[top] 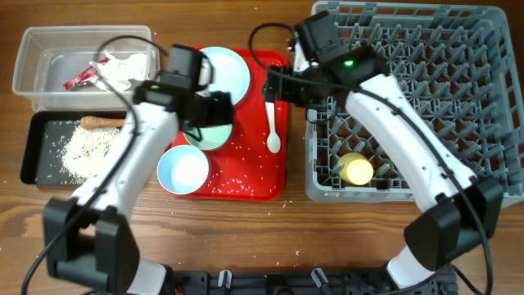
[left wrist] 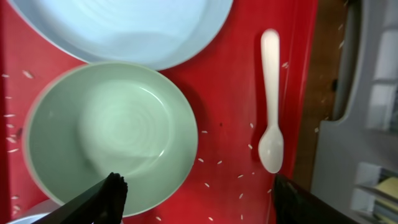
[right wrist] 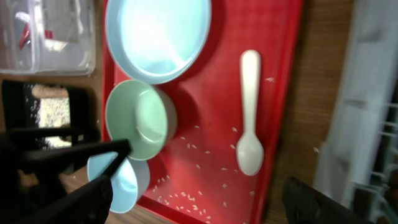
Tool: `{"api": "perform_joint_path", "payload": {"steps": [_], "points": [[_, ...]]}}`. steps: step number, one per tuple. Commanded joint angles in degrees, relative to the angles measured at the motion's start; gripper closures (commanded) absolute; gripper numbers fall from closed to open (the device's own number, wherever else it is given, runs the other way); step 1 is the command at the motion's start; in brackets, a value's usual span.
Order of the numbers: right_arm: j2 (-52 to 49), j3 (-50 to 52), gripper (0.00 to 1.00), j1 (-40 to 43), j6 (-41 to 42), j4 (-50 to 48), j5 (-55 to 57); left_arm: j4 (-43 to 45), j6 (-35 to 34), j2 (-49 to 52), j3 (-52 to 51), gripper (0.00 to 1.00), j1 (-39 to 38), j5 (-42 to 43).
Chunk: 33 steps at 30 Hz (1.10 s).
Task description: Sort waste into correct bins and load items into the dishwasher rack
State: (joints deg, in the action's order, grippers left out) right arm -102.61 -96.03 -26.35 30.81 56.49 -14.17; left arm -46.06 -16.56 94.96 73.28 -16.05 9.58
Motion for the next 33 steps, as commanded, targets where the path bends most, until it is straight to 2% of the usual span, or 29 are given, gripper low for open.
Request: {"api": "perform_joint_path", "payload": {"steps": [1,5,8,11,13,14,16,18,21,25,27,30,33], "points": [[1.99,0.04,0.11,0.17,-0.81,2.27,2.8,0.0,1.16,4.79,0.57,0.26,-5.29,-6.1],[1.9,0.04,0.1,0.17,-0.83,3.3,3.63,0.0,1.16,6.51,0.57,0.29,-6.47,-6.95],[1.68,0.04,0.07,0.13,-0.83,2.99,3.63,-0.02,1.64,6.54,0.57,0.3,-6.1,-11.98],[1.68,0.04,0.07,-1.05,-0.81,2.21,3.63,-0.09,10.32,6.51,0.57,0.3,-5.86,-11.98],[1.68,0.04,0.07,-1.4,-0.76,1.36,3.63,-0.81,13.2,6.54,0.57,0.36,-5.97,-11.61],[1.68,0.04,0.07,-1.44,-0.68,1.22,3.63,-0.94,13.14,6.54,0.57,0.4,-5.92,-10.86],[1.68,0.04,0.07,-1.44,-0.7,1.25,3.63,-1.16,13.11,6.54,0.57,0.4,-5.88,-10.34],[1.66,0.04,0.07,-1.44,-0.63,1.14,3.63,-1.2,9.38,6.51,0.57,0.41,-4.57,-10.95],[0.92,0.04,0.07,-1.62,-0.57,-0.22,2.95,-1.2,3.63,6.38,0.63,0.43,2.19,-8.76],[-3.98,0.04,0.11,-4.39,-0.11,-6.38,-1.18,-1.88,2.56,6.19,2.71,0.44,12.2,3.04],[-6.54,0.04,0.15,-5.99,1.18,-8.66,-1.16,-3.45,2.56,6.19,5.84,0.44,15.08,5.99],[-13.51,0.04,0.21,-9.42,3.65,-11.8,-0.92,-6.86,2.54,6.19,12.37,0.43,19.52,6.49],[-19.41,0.04,0.28,-12.11,4.52,-14.29,-0.94,-6.8,0.96,6.19,14.19,0.41,22.95,6.49]]}}
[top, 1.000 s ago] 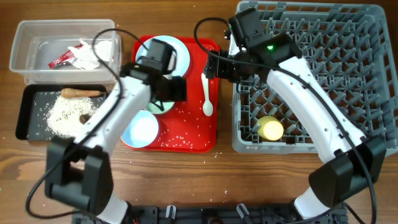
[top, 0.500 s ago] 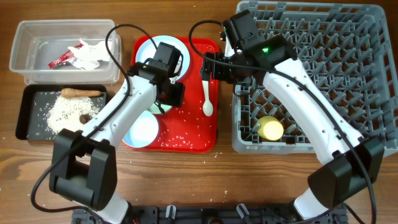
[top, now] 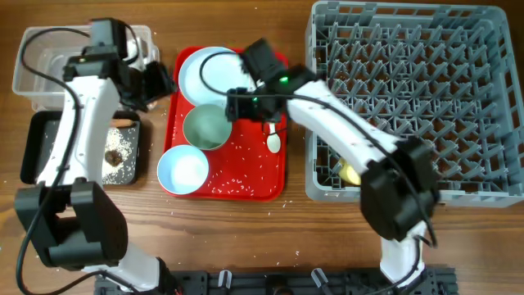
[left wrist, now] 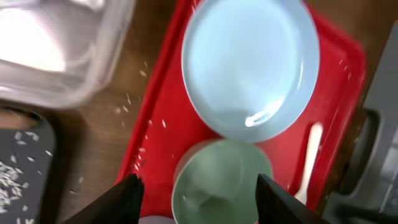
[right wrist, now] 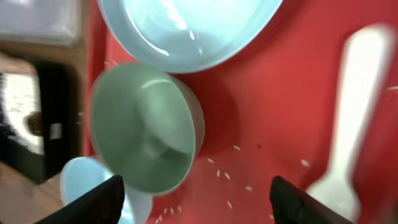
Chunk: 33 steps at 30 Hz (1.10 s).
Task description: Sort waste into correct bins and load items into the dishwasher rack
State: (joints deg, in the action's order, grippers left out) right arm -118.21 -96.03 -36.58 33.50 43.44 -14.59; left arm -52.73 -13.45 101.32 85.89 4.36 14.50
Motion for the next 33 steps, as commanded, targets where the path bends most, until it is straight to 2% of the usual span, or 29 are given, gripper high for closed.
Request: {"api": "perform_joint_path", "payload": {"steps": [1,6,8,10,11,13,18,23,24,26,28,32,33], "points": [[-4.92,0.04,0.33,-2.47,2.93,-1.49,-0.39,0.11,-3.76,-0.17,1.57,0.41,4.02,1.57],[-7.93,0.04,0.62,-4.22,4.2,-4.98,-0.2,3.98,-13.38,-0.17,1.55,0.4,12.98,1.57],[-8.9,0.04,0.7,-4.35,5.99,-5.16,0.98,4.5,-14.03,-0.15,1.55,0.19,15.67,1.55],[-10.34,0.07,0.75,-4.35,7.02,-5.16,1.05,3.82,-14.03,-0.15,1.44,0.09,17.27,1.53],[-10.58,0.07,0.85,-4.35,7.02,-5.18,1.05,2.99,-14.03,-0.15,1.44,0.0,17.35,1.51],[-10.51,0.04,0.96,-4.31,7.19,-5.22,1.11,2.78,-14.03,-0.15,1.44,0.0,17.35,1.53],[-3.89,0.02,0.96,-2.69,6.95,-1.97,2.8,2.78,-14.01,-0.15,1.44,0.0,17.35,1.53],[16.57,0.02,0.95,5.22,5.42,4.5,15.26,2.78,-14.03,-0.15,1.44,0.0,17.35,1.53],[19.32,0.02,0.96,7.13,5.25,5.35,19.26,2.78,-14.01,-0.15,1.44,0.0,17.35,1.53],[23.91,0.02,0.96,12.46,4.35,6.93,34.12,2.78,-14.01,-0.15,1.44,0.0,17.35,1.53],[22.73,0.04,0.96,17.55,0.2,6.47,52.57,2.78,-14.01,-0.15,1.44,0.0,17.35,1.53],[13.57,0.04,0.96,20.7,-17.07,-6.14,71.91,2.78,-14.01,-0.15,1.44,0.0,17.35,1.53],[10.29,0.04,0.96,20.74,-24.09,-11.39,78.62,2.78,-14.03,-0.15,1.44,0.0,17.35,1.53]]}}
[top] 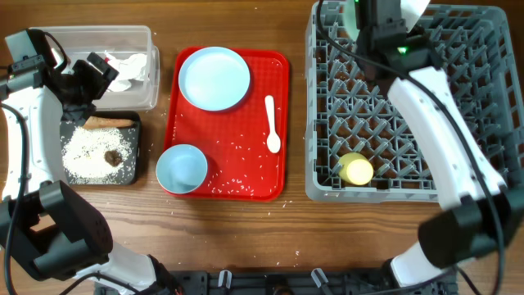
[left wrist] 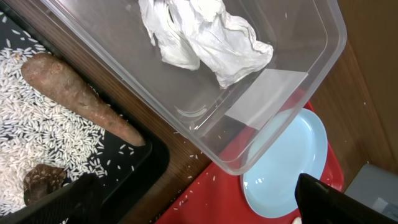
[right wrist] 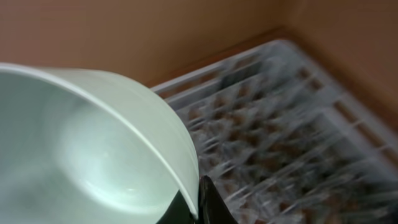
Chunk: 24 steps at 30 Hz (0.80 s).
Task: Sort waste into correct bins and load items into the dishwasher rack
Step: 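Carry the mint bowl right and set it in the dish rack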
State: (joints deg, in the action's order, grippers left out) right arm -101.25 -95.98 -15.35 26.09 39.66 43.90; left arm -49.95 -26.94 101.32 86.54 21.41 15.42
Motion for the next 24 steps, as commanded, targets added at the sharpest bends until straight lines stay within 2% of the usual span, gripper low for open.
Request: {"api": "perform_joint_path", "payload": {"steps": [1,2,3,5,8,16,17,18,19,22,24], "points": [[-9.11,0.0,0.96,-0.48,-22.95,-11.76,22.93,0.0,-0.52,-0.15,0.79,0.0,0.31,0.61],[-12.85,0.0,0.96,-0.48,-33.59,-18.64,23.41,0.0,-0.55,-0.15,0.79,0.0,0.31,0.61],[-15.63,0.0,0.96,-0.46,-40.13,-23.56,23.65,0.0,-0.55,-0.15,0.79,0.0,0.31,0.61],[-19.76,0.0,0.96,-0.48,-46.82,-31.39,24.35,0.0,-0.55,-0.15,0.79,0.0,0.31,0.61],[-23.12,0.0,0.95,-0.31,-50.27,-36.0,24.46,0.0,-0.52,-0.15,0.79,0.0,0.31,0.61],[-24.44,0.0,0.96,-1.55,-50.07,-32.37,23.21,0.0,-0.52,-0.15,0.79,0.0,0.31,0.61],[-24.44,0.0,0.94,-2.01,-50.07,-31.1,23.15,0.0,-0.52,-0.15,0.79,0.0,0.31,0.61],[-24.44,0.0,0.82,-2.69,-50.03,-29.75,23.1,0.0,-0.52,-0.15,0.79,0.0,0.31,0.61],[-24.44,0.0,0.78,-3.02,-50.07,-29.49,23.12,0.0,-0.52,-0.15,0.79,0.0,0.31,0.61],[-24.44,0.0,0.67,-4.28,-50.12,-28.83,23.17,0.0,-0.55,-0.15,0.79,0.0,0.31,0.61],[-24.44,0.0,0.54,-5.77,-50.1,-28.17,23.17,0.0,-0.52,-0.15,0.79,0.0,0.31,0.61]]}}
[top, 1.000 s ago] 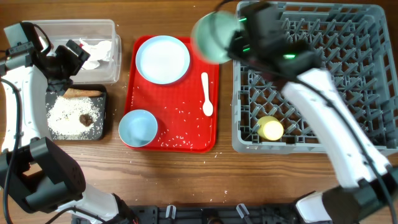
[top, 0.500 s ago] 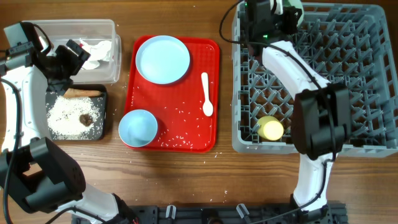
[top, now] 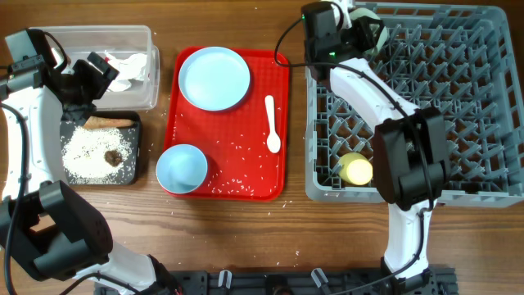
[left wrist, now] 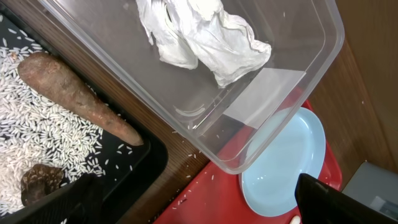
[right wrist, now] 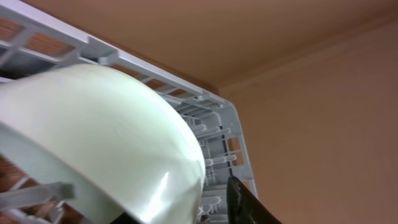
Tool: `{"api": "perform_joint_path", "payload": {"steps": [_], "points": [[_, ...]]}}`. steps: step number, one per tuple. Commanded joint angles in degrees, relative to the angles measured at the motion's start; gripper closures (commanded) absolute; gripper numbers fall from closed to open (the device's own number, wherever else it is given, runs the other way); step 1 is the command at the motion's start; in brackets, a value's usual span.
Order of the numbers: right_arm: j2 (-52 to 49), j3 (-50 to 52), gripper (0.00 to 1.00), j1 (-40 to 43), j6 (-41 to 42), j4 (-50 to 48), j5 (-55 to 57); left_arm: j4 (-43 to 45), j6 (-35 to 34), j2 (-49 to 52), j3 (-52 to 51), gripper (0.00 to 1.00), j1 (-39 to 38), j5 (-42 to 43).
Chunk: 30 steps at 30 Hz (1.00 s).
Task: Sort waste into correct bins and load items into the dishwasher rack
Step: 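Carry the mint bowl right and set it in the dish rack, then reach the right gripper back and grasp the light-blue bowl rim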
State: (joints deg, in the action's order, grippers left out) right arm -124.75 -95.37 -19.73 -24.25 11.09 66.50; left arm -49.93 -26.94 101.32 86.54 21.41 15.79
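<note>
A pale green bowl (top: 370,18) leans on its edge among the tines at the back left corner of the grey dishwasher rack (top: 458,188). In the right wrist view the bowl (right wrist: 106,130) fills the frame, and a gap shows between its rim and one dark finger (right wrist: 245,199). My right gripper (top: 348,33) is there, open around the rim. My left gripper (top: 92,70) hangs open over the near edge of the clear bin (top: 49,49), holding nothing. The red tray (top: 237,164) carries a blue plate (top: 214,76), a blue bowl (top: 182,169) and a white spoon (top: 271,123).
A yellow cup (top: 357,170) lies in the rack's front left. White tissue (left wrist: 199,34) sits in the clear bin. The black tray (top: 41,147) holds rice, a brown root (left wrist: 74,99) and a dark lump (left wrist: 40,180). Rice grains dot the red tray.
The green bowl was held in my right gripper above the rack's back edge; now it rests tilted among the tines, with the finger apart from its rim. The left arm has not moved.
Both arms were over the red tray, with the green bowl standing between plate and blue bowl. Then the left arm was by the bins and the right gripper at the green bowl. Later the bowl was off the tray, held above the rack; now it sits in the rack.
</note>
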Motion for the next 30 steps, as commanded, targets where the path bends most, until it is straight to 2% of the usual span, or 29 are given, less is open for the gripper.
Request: {"api": "perform_joint_path", "payload": {"steps": [1,2,4,8,14,16,17,18,19,20,21,22,23,25,26,27,30], "points": [[-0.94,-0.61,0.51,-1.92,0.22,0.39,0.57,-0.02,-0.52,-0.15,0.79,0.0,0.31,0.24],[-0.94,-0.61,0.48,-2.45,0.22,0.39,0.59,-0.02,-0.55,-0.15,0.79,0.0,0.31,0.24],[-0.94,-0.61,0.37,-3.26,0.24,0.39,0.59,-0.02,-0.55,-0.15,0.79,0.0,0.31,0.24],[-0.63,-0.61,0.01,-7.78,0.22,-1.44,0.33,-0.02,-0.55,-0.15,0.79,0.0,0.31,0.24],[4.48,-0.63,0.0,-16.7,2.08,-3.89,-2.93,-0.02,-0.52,-0.15,0.79,0.0,0.31,0.24],[7.26,-0.63,0.0,-19.47,7.1,0.85,-8.31,-0.02,-0.52,-0.15,0.79,0.0,0.31,0.24],[9.33,-0.63,0.0,-21.53,15.91,8.92,-19.76,-0.02,-0.52,-0.15,0.79,0.0,0.31,0.24],[10.34,-0.63,0.0,-22.43,23.82,15.47,-31.82,-0.02,-0.55,-0.15,0.79,0.0,0.31,0.24],[10.99,-0.63,0.0,-22.56,33.83,22.01,-49.57,-0.02,-0.55,-0.15,0.79,0.0,0.31,0.24],[10.99,-0.63,0.02,-22.53,37.75,25.03,-66.16,-0.02,-0.52,-0.15,0.79,0.0,0.31,0.24],[10.8,-0.61,0.18,-22.53,38.99,26.53,-79.95,-0.02,-0.55,-0.15,0.79,0.0,0.31,0.24],[10.12,-0.46,0.28,-22.75,43.17,26.67,-90.62,-0.02,-0.55,-0.15,0.79,0.0,0.31,0.24],[9.77,-0.13,0.3,-23.23,46.71,26.51,-93.02,-0.02,-0.52,-0.15,0.79,0.0,0.31,0.24],[8.9,2.97,0.3,-25.77,51.08,24.79,-90.18,-0.02,-0.55,-0.15,0.79,0.0,0.31,0.24],[8.28,4.83,0.35,-27.43,53.51,23.12,-88.54,-0.02,-0.55,-0.15,0.79,0.0,0.31,0.24],[7.87,5.81,0.44,-28.28,55.82,22.53,-87.32,-0.02,-0.55,-0.15,0.79,0.0,0.31,0.24],[6.29,6.99,0.53,-29.57,59.39,22.62,-82.38,-0.02,-0.55,-0.15,0.79,0.0,0.31,0.24]]}}
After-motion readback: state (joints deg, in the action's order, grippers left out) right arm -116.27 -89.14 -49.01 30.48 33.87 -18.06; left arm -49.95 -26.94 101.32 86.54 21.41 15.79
